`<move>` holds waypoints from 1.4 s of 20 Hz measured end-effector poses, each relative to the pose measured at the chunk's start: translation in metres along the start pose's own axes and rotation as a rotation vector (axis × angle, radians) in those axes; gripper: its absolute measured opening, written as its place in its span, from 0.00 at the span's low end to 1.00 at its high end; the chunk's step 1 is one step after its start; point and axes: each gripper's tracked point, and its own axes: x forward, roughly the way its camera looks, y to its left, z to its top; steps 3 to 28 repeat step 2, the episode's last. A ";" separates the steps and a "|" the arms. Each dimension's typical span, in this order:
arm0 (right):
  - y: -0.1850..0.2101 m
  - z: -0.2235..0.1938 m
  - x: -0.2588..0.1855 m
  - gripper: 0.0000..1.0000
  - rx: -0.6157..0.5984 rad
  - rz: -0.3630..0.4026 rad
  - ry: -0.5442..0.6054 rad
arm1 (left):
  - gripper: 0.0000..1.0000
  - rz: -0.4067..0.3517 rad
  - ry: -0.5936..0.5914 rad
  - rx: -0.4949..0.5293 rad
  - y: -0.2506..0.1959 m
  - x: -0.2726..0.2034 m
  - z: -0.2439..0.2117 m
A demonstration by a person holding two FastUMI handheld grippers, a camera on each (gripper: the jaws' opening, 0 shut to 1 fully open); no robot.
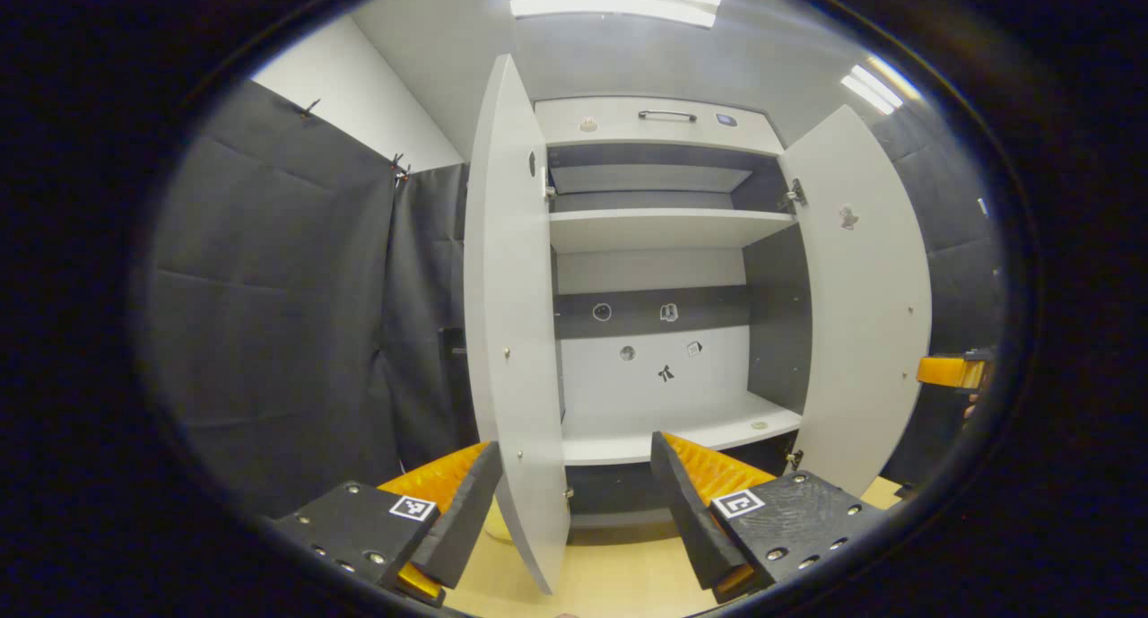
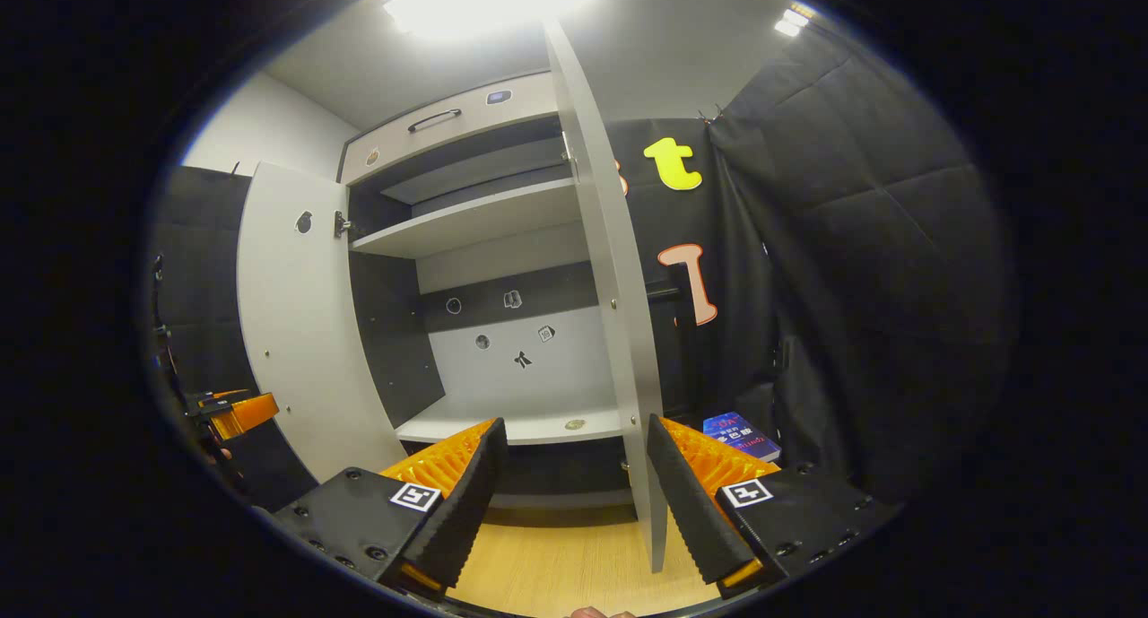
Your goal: Open the right door of the double-door shoe cabinet with the right hand, and open the left door with the left hand.
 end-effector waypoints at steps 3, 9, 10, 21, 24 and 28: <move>-0.004 -0.004 0.002 0.92 0.006 -0.006 0.008 | 0.96 0.011 0.006 0.026 0.000 -0.003 -0.002; -0.004 -0.004 0.002 0.92 0.006 -0.006 0.008 | 0.96 0.011 0.006 0.026 0.000 -0.003 -0.002; -0.004 -0.004 0.002 0.92 0.006 -0.006 0.008 | 0.96 0.011 0.006 0.026 0.000 -0.003 -0.002; -0.004 -0.004 0.002 0.92 0.006 -0.006 0.008 | 0.96 0.011 0.006 0.026 0.000 -0.003 -0.002; -0.004 -0.004 0.002 0.92 0.006 -0.006 0.008 | 0.96 0.011 0.006 0.026 0.000 -0.003 -0.002; -0.004 -0.004 0.002 0.92 0.006 -0.006 0.008 | 0.96 0.011 0.006 0.026 0.000 -0.003 -0.002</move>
